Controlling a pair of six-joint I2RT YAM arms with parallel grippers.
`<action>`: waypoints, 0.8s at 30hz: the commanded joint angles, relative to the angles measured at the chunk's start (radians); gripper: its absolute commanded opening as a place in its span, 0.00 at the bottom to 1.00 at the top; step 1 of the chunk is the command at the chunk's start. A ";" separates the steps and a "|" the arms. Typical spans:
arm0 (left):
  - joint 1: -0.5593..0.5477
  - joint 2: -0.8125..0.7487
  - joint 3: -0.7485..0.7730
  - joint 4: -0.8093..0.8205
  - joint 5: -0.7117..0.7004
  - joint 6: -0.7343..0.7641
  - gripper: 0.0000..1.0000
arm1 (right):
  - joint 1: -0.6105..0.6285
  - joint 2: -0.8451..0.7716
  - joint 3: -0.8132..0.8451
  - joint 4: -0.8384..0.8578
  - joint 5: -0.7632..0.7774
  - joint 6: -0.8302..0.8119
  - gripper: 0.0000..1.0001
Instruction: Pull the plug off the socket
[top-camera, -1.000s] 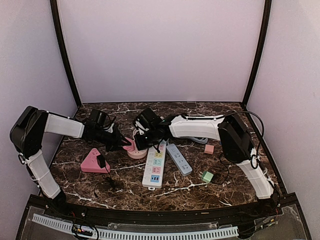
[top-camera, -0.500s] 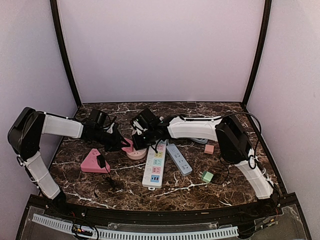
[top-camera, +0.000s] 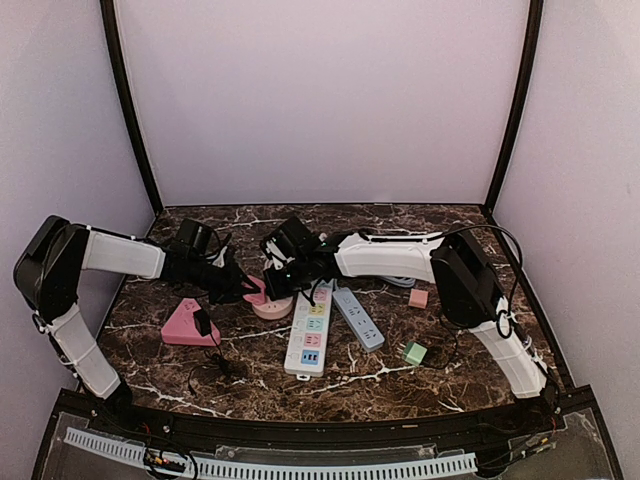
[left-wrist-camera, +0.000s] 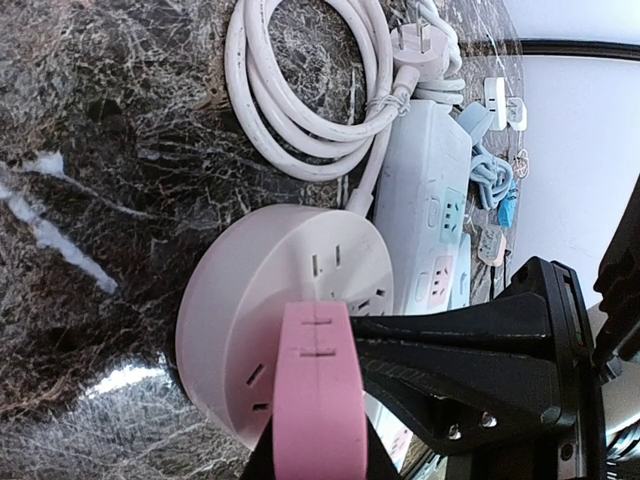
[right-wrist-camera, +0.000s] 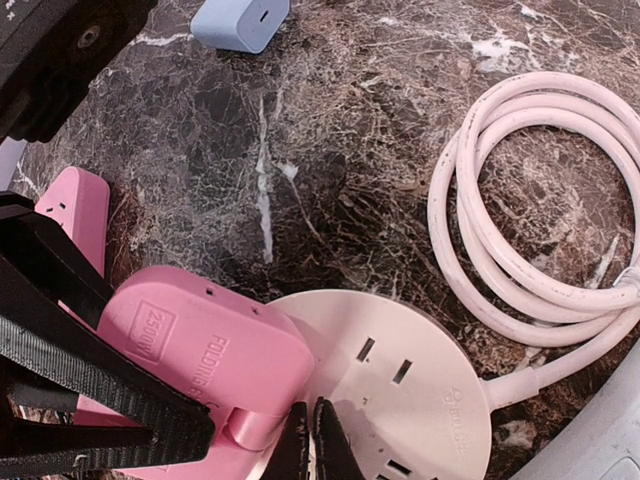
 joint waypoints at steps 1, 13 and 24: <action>-0.003 -0.077 0.003 0.148 0.112 -0.034 0.00 | 0.015 0.088 -0.025 -0.126 -0.013 -0.004 0.03; 0.019 -0.095 0.026 0.055 0.132 -0.027 0.00 | 0.012 0.070 -0.058 -0.095 -0.026 0.008 0.03; 0.034 -0.174 0.069 -0.143 -0.035 0.058 0.00 | -0.033 -0.132 -0.103 -0.004 -0.078 -0.026 0.04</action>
